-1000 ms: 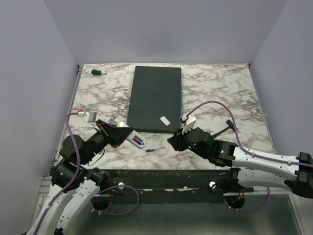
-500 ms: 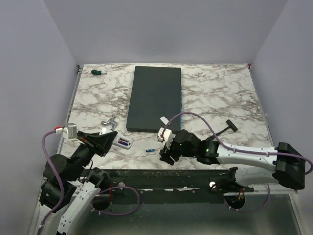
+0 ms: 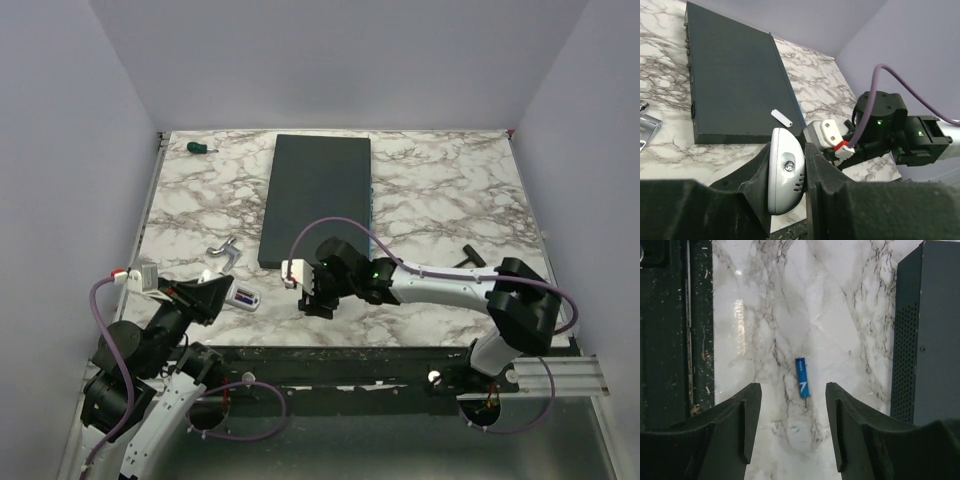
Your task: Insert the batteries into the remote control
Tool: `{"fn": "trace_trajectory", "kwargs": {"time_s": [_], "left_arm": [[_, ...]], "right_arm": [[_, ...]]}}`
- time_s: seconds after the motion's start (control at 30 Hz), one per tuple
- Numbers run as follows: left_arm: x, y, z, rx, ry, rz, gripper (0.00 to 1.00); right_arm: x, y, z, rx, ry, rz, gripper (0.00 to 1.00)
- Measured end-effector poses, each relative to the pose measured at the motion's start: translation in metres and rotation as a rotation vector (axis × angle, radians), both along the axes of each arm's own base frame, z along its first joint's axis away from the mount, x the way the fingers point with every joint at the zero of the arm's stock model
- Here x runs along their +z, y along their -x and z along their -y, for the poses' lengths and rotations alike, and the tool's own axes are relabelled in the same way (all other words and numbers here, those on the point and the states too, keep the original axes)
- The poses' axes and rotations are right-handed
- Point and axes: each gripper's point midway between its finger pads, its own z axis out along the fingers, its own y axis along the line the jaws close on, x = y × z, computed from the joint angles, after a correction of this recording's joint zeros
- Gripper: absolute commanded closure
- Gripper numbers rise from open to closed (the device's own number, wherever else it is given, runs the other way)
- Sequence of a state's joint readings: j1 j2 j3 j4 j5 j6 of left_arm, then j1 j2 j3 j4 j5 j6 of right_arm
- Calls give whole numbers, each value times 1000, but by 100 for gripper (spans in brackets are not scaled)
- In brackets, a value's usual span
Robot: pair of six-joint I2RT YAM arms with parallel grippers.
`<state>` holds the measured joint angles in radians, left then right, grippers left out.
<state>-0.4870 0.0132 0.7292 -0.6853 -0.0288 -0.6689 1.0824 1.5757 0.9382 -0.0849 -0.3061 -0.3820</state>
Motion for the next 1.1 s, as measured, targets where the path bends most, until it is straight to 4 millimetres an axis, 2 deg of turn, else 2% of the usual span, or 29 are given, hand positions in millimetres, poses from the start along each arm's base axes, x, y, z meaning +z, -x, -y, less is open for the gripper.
{"fn": "trace_trajectory", "kwargs": {"time_s": [0.2,0.43,0.6,0.9,1.1], "left_arm": [[-1,-1,-1,7,-7,-1,100],[-5,-1,-6,30,-20,-15,100],[-2,2,-11,42,-21,-18,100],[-3,2,-13,44,-24,-23,100],[-5,1,-14,44,-27,-30,100]], "right_arm": [[-13,-18,-18,70,65,16,48],[-45,-17,-11,126,162,-5,51],[-59,-20,-12,136,192,-24,53],[-60,-29,-28,140,182,-32,57],[-62,-26,-26,148,198,-55,61]]}}
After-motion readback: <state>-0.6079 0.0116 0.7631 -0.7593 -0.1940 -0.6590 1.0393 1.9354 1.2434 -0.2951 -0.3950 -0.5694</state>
